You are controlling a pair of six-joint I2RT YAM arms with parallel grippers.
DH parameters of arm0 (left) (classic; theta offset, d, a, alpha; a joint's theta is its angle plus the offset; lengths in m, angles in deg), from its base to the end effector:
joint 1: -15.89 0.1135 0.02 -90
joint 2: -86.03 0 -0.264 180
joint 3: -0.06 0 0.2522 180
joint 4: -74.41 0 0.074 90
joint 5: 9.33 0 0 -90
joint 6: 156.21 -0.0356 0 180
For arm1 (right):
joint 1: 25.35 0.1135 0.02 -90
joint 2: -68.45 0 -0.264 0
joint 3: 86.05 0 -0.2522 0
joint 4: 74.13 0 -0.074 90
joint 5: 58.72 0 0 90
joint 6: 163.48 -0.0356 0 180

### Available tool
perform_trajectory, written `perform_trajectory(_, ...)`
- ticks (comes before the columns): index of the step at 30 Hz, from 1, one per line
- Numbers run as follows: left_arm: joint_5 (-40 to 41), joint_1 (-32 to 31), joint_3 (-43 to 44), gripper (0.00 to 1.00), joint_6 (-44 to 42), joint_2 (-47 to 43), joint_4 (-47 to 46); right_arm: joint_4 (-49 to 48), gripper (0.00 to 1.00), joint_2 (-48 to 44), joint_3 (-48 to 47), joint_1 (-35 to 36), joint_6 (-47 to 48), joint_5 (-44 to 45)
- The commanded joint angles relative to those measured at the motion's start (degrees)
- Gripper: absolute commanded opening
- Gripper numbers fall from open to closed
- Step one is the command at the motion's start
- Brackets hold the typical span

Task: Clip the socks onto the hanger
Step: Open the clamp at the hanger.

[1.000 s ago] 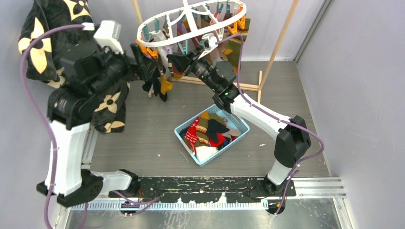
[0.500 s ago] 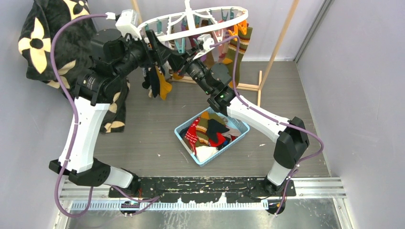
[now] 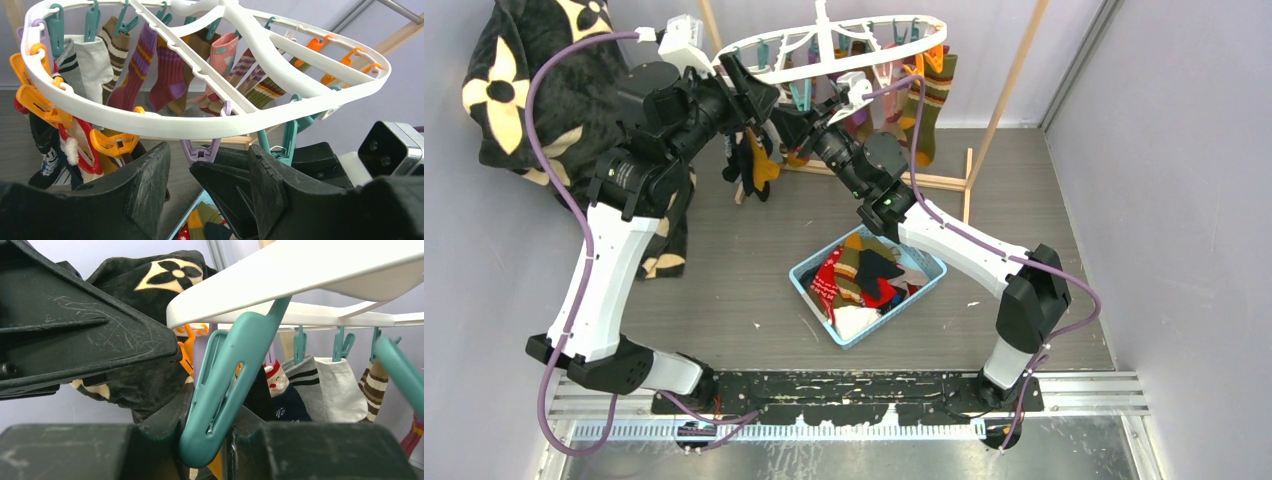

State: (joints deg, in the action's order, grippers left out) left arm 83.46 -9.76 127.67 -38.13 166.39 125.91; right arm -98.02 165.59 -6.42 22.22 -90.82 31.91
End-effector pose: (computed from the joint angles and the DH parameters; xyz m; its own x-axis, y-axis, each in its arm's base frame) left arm 0.2317 -0.1094 0.5508 -0.2419 -0.4054 -0.8816 0.3114 0.8280 -0.4662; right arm 0.2716 0.2966 0.4396 0.0756 0.5244 -0.8481 -0.7899 0.5506 0.2701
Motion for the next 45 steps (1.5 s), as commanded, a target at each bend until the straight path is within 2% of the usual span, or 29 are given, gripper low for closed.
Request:
perform_trajectory(1,1.9,-0.2,0.1,0.58,2.4,-0.6,-4.2,-3.6,0.01,-0.7,-3.2,0.7,1.3,0.2)
perform_trajectory(11,2.5,-0.2,0.0,0.52,6.0,0.3,-4.2,-3.4,0.01,-0.5,-3.9,0.7,0.3,0.2)
perform_trajectory(22,1.8,-0.2,-3.3,0.5,6.6,-0.6,-5.2,-2.7,0.01,-0.1,-4.6,0.8,-0.5,-2.9)
perform_trajectory(35,4.1,-0.1,0.9,0.43,5.8,3.1,-7.6,-1.7,0.01,-0.2,-4.7,0.9,-0.8,-4.0)
perform_trajectory(41,5.1,-0.1,0.9,0.37,5.2,3.1,-8.7,-1.1,0.02,-0.2,-4.6,1.0,-0.8,-4.7)
perform_trajectory(43,5.8,-0.1,0.5,0.31,4.8,2.8,-9.0,-0.1,0.07,-0.3,-4.6,1.0,-0.3,-4.8)
perform_trajectory(44,6.4,-0.1,0.2,0.28,4.6,2.6,-9.2,0.3,0.15,-0.6,-4.2,0.9,-0.1,-4.6)
perform_trajectory(45,6.8,-0.1,-0.1,0.23,4.3,2.3,-9.3,0.7,0.27,-1.0,-3.7,0.9,0.1,-3.9)
